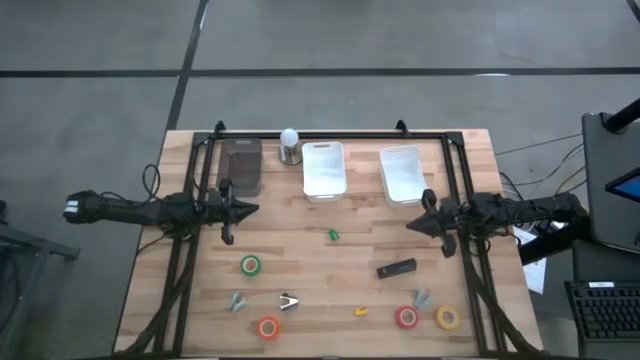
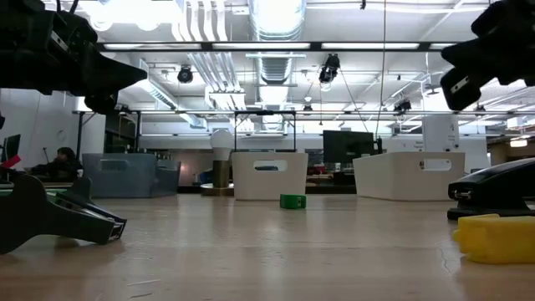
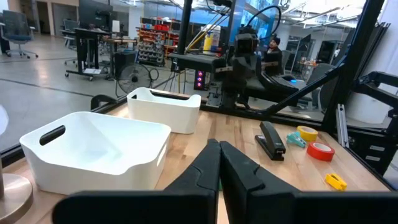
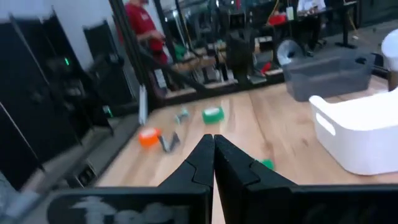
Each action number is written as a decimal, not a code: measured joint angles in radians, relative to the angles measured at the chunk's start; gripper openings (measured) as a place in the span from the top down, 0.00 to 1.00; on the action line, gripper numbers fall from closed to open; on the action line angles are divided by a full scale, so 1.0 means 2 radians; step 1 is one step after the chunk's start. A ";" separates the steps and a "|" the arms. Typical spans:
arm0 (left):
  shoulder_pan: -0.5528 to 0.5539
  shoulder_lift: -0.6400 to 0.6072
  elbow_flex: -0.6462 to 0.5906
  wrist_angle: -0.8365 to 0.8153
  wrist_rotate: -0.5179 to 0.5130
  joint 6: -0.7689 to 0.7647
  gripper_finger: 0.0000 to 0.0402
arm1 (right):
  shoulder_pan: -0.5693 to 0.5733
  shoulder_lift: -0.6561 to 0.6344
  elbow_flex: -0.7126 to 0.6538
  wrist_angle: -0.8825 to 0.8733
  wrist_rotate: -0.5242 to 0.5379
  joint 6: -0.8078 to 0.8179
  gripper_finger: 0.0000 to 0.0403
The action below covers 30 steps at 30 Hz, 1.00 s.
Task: Pick and place Stapler, Stapler remover, tape
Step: Put the black stapler into the right white bin
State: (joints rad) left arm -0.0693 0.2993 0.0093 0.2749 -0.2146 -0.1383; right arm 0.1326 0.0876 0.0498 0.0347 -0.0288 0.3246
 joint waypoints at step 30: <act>0.000 0.000 0.000 0.000 0.000 0.000 0.97 | 0.115 0.443 0.222 0.024 -0.010 0.058 0.47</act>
State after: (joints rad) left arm -0.0694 0.2996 0.0093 0.2750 -0.2146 -0.1381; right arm 0.3621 0.9739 0.4933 0.0835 -0.0486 0.4410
